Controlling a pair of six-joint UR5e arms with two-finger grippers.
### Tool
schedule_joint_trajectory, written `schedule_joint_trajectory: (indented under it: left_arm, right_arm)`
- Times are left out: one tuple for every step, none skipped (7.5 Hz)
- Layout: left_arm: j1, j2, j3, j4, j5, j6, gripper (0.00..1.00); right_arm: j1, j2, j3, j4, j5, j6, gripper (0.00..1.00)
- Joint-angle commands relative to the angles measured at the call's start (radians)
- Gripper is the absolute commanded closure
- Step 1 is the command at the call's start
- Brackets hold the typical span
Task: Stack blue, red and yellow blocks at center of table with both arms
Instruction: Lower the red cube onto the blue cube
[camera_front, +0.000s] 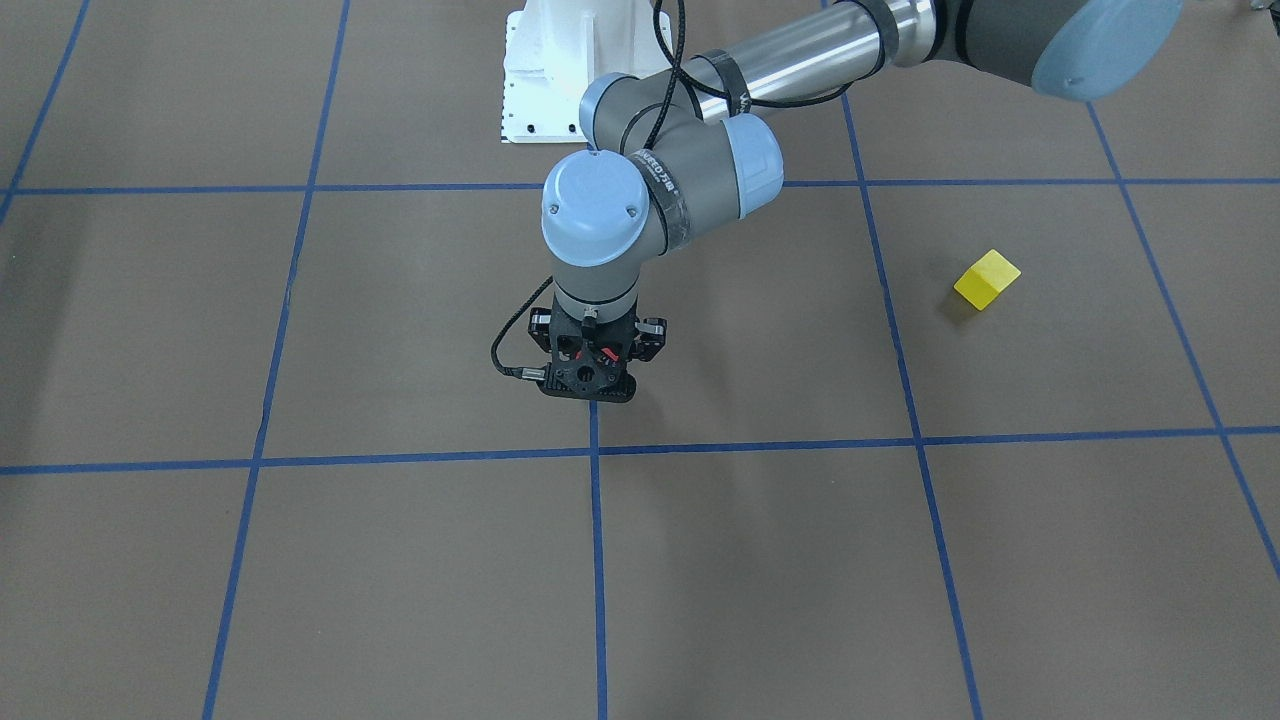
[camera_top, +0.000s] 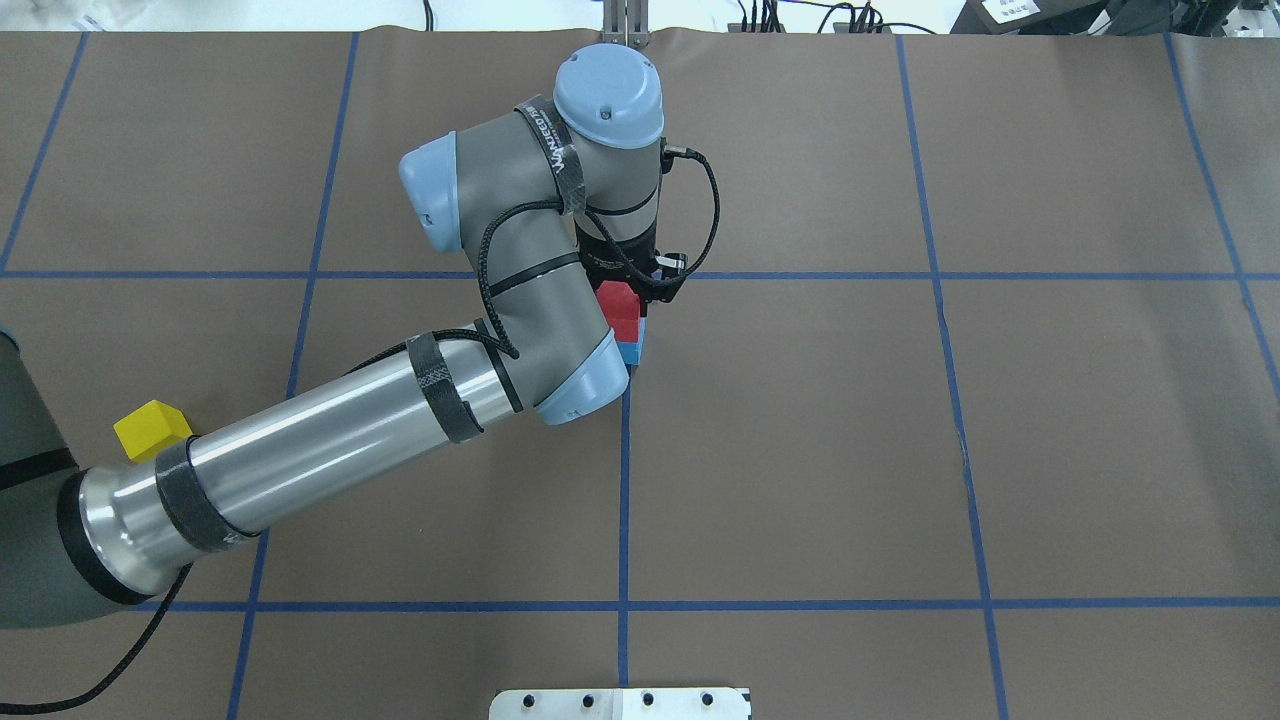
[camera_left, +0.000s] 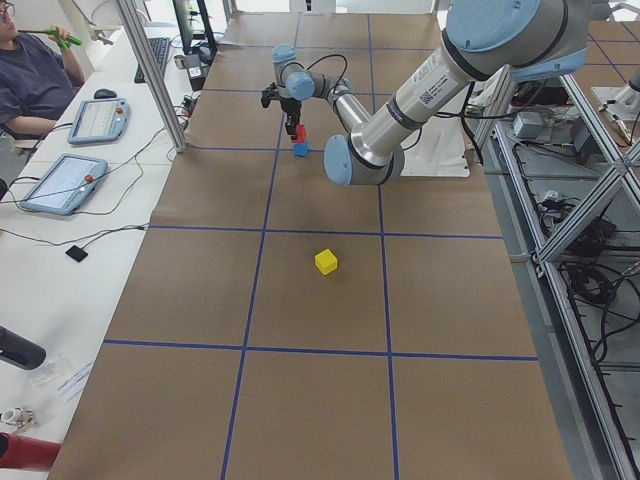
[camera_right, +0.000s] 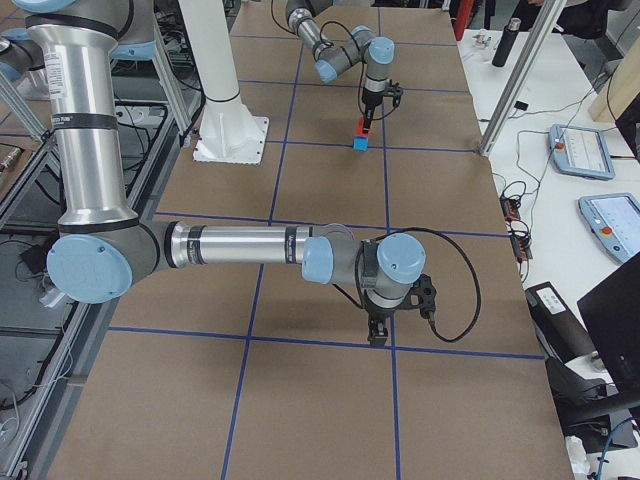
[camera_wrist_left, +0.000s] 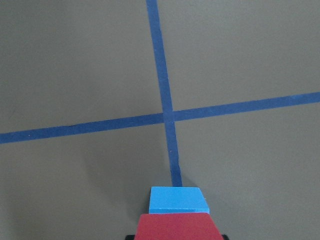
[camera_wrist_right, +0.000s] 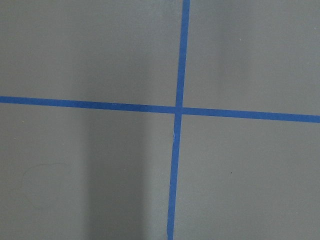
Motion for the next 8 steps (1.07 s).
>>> schedule_joint_trajectory:
  left_arm:
    - [0.002,0.005,0.006,-0.018,0.0,-0.001,1.0]
    - [0.004,0.005,0.008,-0.019,0.0,-0.001,1.0]
    - [0.004,0.005,0.008,-0.019,0.0,-0.001,0.89]
    - [0.004,0.005,0.011,-0.019,0.0,-0.007,0.37]
    - [0.002,0.005,0.011,-0.019,0.0,-0.015,0.01]
    - [0.002,0.005,0.011,-0.018,0.0,-0.018,0.01]
    - [0.002,0.005,0.011,-0.021,0.002,-0.041,0.01]
    - [0.002,0.005,0.011,-0.042,0.0,-0.061,0.01]
  right_arm:
    - [0.001,0.0,-0.001,0.0,0.0,-0.002,0.01]
    - [0.001,0.0,0.0,0.0,0.0,-0.002,0.01]
    - [0.001,0.0,0.0,0.0,0.0,-0.002,0.01]
    - [0.001,0.0,0.0,0.0,0.0,-0.002,0.01]
    - [0.001,0.002,0.002,0.0,0.0,-0.002,0.01]
    - [0.001,0.002,0.002,0.0,0.0,-0.002,0.01]
    - [0.001,0.002,0.002,0.0,0.0,-0.002,0.01]
    - [0.001,0.002,0.002,0.0,0.0,-0.002,0.01]
